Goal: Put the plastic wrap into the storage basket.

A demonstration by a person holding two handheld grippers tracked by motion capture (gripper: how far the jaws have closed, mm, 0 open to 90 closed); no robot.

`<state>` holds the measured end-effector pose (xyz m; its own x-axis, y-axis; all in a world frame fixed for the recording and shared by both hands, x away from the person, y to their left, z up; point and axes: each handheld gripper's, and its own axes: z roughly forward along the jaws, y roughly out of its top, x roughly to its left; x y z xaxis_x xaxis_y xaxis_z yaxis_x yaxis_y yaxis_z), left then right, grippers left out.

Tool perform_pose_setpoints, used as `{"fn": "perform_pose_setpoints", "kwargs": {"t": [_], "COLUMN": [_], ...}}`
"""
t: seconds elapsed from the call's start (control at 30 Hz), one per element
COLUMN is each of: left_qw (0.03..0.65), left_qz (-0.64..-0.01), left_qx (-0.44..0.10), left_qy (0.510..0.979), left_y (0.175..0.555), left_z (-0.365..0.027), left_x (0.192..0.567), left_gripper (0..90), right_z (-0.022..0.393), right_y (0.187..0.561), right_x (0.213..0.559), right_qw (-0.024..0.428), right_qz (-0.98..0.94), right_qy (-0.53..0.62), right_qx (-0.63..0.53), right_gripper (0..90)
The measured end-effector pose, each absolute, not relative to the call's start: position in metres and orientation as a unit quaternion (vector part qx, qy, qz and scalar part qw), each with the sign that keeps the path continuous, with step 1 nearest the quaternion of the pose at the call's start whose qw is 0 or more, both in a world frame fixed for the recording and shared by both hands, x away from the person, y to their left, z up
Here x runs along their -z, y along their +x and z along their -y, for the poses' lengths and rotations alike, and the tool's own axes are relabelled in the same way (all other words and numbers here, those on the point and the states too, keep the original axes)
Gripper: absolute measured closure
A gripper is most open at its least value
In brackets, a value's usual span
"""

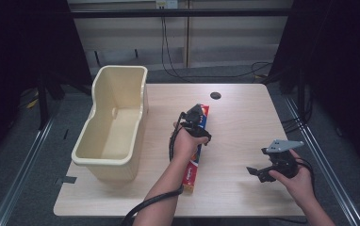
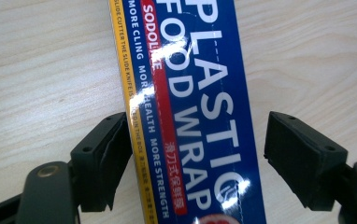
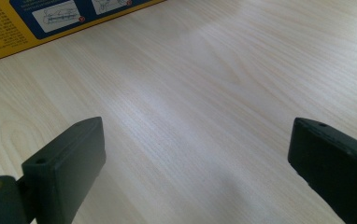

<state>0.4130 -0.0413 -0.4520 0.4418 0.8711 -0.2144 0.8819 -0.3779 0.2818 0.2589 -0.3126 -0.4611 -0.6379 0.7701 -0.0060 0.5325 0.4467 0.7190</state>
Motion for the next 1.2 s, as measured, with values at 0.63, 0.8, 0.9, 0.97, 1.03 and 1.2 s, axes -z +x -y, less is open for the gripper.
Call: {"fn": "perform_pose_setpoints", "kwargs": {"t": [0.63,0.8,0.9,0.97,1.03,1.2], "left_qw": [0.104,0.104,0.104,0.106,0.101,0.101], "left_qz": [-0.5,-0.492,-0.499,-0.496,-0.493,-0.491], "left_qx": [0.019,0.022,0.03,0.033,0.032,0.028], "left_qy": [0.86,0.864,0.86,0.861,0.864,0.865], "left_y": [0.417,0.418,0.417,0.418,0.419,0.421], "left_z": [0.033,0.027,0.025,0.022,0.02,0.015], "left_x": [0.442,0.428,0.419,0.413,0.405,0.391], "left_gripper": [40.2,40.4,40.4,40.4,40.4,40.5], "right_z": [0.314,0.314,0.313,0.314,0.313,0.313], "right_y": [0.258,0.258,0.258,0.258,0.258,0.258], "right_x": [0.46,0.46,0.46,0.46,0.46,0.46], "right_qw": [0.171,0.171,0.169,0.168,0.168,0.17], "right_qz": [-0.83,-0.831,-0.831,-0.832,-0.831,-0.831], "right_qy": [0.393,0.391,0.391,0.389,0.391,0.39], "right_qx": [-0.356,-0.357,-0.358,-0.358,-0.358,-0.358], "right_gripper": [4.0,4.0,4.0,4.0,3.9,3.8]}}
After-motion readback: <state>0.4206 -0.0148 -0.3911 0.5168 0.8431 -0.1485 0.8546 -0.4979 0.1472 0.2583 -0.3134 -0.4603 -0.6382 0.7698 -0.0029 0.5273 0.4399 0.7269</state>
